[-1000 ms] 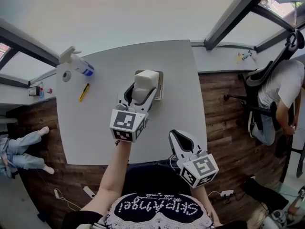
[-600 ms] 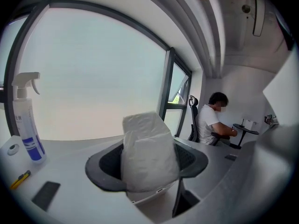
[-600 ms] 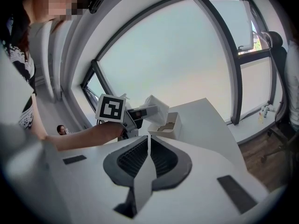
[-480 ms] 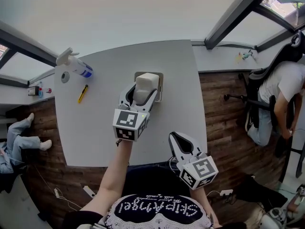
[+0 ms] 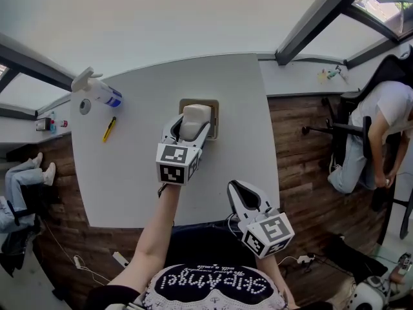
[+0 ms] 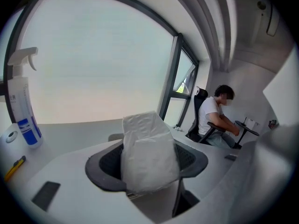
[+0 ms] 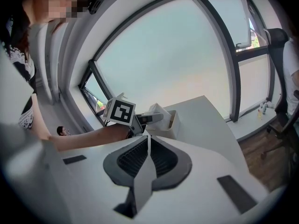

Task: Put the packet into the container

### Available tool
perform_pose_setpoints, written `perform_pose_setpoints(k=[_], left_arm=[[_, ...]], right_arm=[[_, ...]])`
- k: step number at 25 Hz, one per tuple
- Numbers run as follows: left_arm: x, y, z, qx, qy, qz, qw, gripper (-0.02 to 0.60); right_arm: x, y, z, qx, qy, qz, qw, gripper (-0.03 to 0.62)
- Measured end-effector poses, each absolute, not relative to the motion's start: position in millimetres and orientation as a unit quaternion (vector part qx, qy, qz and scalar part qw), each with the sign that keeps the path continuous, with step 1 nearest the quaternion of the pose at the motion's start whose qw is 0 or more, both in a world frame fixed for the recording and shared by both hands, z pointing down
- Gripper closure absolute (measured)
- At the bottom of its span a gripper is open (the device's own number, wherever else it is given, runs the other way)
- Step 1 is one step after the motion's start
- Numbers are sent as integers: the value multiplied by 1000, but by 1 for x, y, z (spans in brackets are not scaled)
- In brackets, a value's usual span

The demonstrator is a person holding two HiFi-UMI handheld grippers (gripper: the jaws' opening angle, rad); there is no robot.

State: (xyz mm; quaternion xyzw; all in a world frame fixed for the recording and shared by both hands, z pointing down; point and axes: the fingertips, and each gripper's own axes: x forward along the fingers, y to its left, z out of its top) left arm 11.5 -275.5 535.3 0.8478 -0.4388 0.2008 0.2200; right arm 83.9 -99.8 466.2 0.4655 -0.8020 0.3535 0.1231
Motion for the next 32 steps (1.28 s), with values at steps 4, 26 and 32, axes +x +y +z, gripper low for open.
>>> perform_pose_setpoints(k=[4, 26, 32], left_arm=[[11, -275, 544, 838, -441, 223, 230, 296], [20, -272, 565, 822, -414, 345, 184, 295], [22, -272, 565, 823, -413, 348, 175, 293]], right_arm=[[85, -100, 466, 467, -801, 355, 123, 566], [80, -98, 468, 461, -802, 359, 122, 566], [81, -98, 466, 462, -802, 358, 118, 566]])
